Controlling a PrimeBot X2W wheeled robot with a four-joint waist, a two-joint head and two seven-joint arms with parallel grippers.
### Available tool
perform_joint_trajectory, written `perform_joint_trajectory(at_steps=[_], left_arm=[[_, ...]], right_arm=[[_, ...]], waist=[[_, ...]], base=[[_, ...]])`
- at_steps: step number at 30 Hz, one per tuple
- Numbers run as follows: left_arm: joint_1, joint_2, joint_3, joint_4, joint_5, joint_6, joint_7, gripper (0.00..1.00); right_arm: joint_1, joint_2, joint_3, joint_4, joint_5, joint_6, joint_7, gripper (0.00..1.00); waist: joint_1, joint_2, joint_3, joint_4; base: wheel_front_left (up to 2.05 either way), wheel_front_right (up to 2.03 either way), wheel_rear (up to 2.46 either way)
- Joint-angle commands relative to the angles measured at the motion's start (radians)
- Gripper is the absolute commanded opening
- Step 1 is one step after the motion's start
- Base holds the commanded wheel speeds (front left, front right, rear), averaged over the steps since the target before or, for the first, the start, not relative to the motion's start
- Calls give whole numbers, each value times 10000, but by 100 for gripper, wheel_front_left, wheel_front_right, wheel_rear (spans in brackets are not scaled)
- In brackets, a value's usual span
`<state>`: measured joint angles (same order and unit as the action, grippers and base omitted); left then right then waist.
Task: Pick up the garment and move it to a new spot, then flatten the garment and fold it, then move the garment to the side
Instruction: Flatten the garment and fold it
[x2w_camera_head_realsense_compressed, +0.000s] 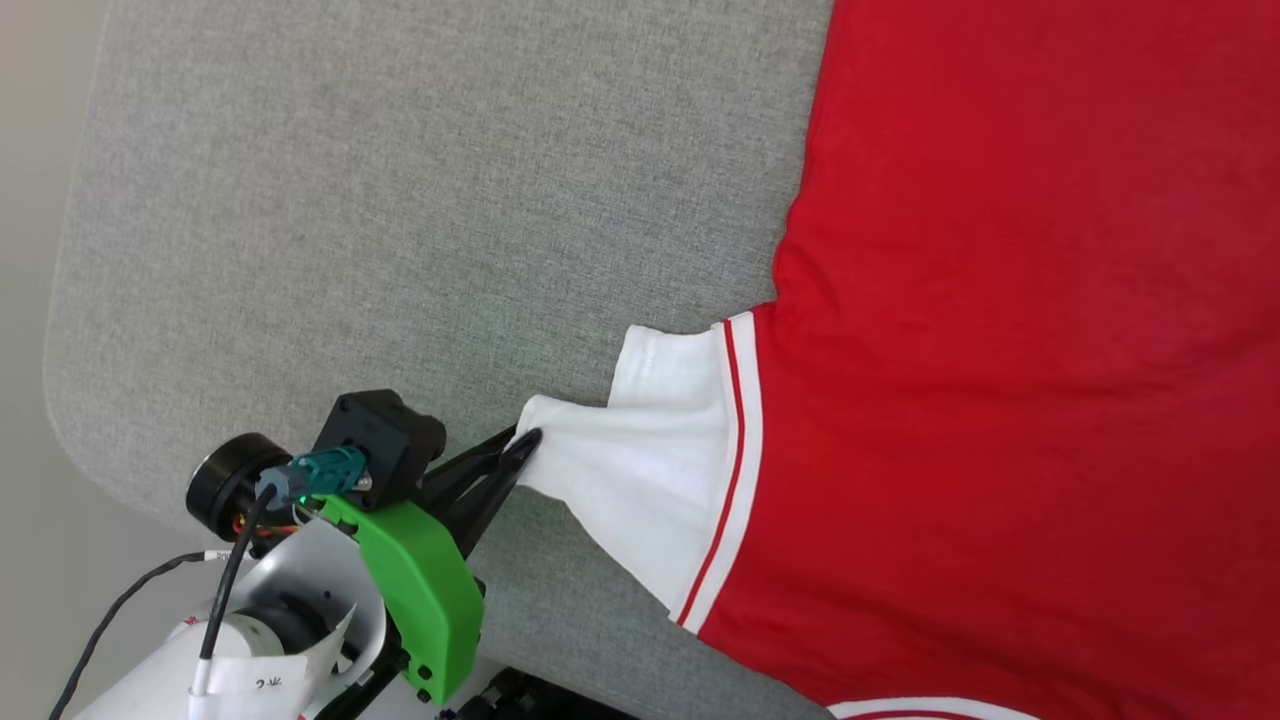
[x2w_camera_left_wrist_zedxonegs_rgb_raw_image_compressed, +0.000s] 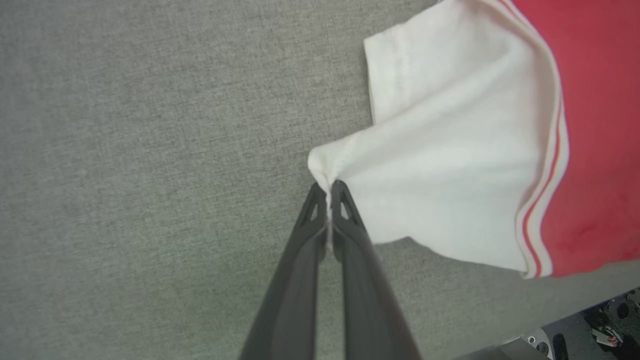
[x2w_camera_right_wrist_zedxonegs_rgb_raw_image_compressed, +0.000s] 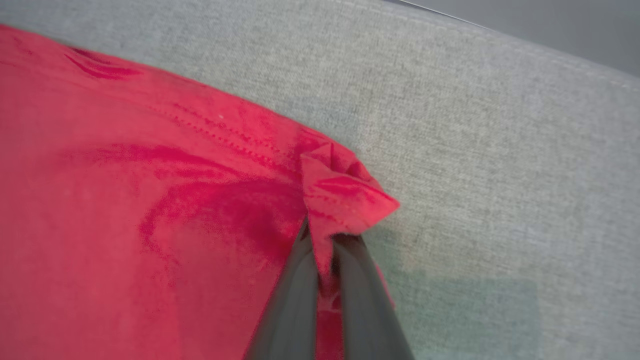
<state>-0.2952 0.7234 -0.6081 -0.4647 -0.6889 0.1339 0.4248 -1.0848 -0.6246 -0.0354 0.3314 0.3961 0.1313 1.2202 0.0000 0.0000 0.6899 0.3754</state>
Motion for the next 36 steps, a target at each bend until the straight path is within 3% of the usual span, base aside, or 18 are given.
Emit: perform_joint_trajectory(at_steps=[1, 18, 26, 36], left_arm=[[-140, 73, 59, 10, 93, 91, 48, 0], [657, 416, -42, 2, -85, 566, 393, 0], [1226, 317, -76, 271, -244, 855, 172, 0], [1460, -339, 24, 889, -641, 1073, -365, 0]], right_arm=[[592, 5, 0, 263, 26, -6, 27, 0], [4243, 898, -1394, 30, 1060, -6, -745, 0], [7009, 1284, -2025, -1337, 1437, -6, -739, 0], [9994, 2125, -3312, -3778, 2030, -6, -587, 0]], waist=[[0, 0, -402, -242], [0, 0, -3011, -1502], [0, 0, -4060, -2053], [0, 0, -4800, -2411]], base=[[0, 0, 0], [0, 0, 0], [0, 0, 0], [0, 0, 0]])
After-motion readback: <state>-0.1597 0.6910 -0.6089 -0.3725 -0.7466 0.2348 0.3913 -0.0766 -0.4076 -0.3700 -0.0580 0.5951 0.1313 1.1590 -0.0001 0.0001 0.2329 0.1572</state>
